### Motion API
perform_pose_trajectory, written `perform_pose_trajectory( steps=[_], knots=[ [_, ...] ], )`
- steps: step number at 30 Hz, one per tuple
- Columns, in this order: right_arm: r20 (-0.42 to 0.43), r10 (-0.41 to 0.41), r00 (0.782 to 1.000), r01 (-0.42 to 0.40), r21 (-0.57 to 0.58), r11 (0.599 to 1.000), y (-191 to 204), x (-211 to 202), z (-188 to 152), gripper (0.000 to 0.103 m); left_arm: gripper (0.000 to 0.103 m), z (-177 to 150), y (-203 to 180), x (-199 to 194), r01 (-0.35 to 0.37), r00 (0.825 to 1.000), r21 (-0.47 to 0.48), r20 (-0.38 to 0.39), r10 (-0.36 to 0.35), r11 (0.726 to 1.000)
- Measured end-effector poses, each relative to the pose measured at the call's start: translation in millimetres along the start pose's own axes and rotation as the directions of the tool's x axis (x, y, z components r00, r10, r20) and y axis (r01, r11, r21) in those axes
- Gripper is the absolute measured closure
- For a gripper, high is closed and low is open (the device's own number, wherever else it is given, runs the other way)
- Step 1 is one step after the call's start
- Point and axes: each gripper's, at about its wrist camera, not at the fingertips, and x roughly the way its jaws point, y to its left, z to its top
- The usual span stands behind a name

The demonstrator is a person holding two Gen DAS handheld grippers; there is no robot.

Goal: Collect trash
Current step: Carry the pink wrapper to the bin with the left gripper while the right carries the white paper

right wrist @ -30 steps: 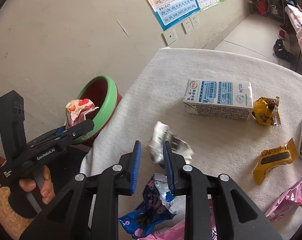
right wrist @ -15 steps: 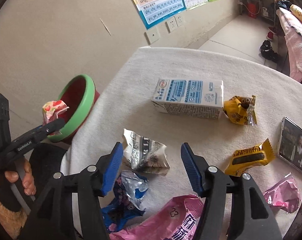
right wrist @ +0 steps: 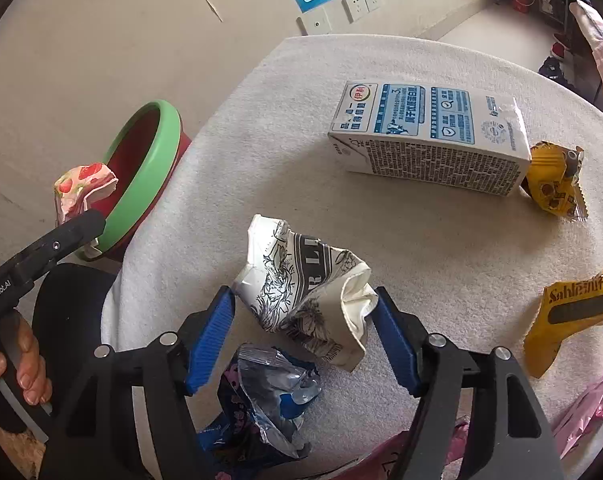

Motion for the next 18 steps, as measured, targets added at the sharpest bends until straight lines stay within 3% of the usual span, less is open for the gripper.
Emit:
perform_pose_trajectory(
  steps=[9,18],
  knots=[
    [0.096,0.040,0.995,-0.039,-0.011,0.999,20.3,-37.5,11.4,0.036,0.054,7.4,10.9,-5.4,-0.002,1.000,-0.034,0.022,0.003,0.999],
    [0.081,0.161,0.984,-0.156,-0.054,0.986,78.9,-18.8,49.5,0.036,0.054,27.9,61.8,-21.1,-0.086,0.992,-0.124,0.081,0.096,0.989]
  ],
)
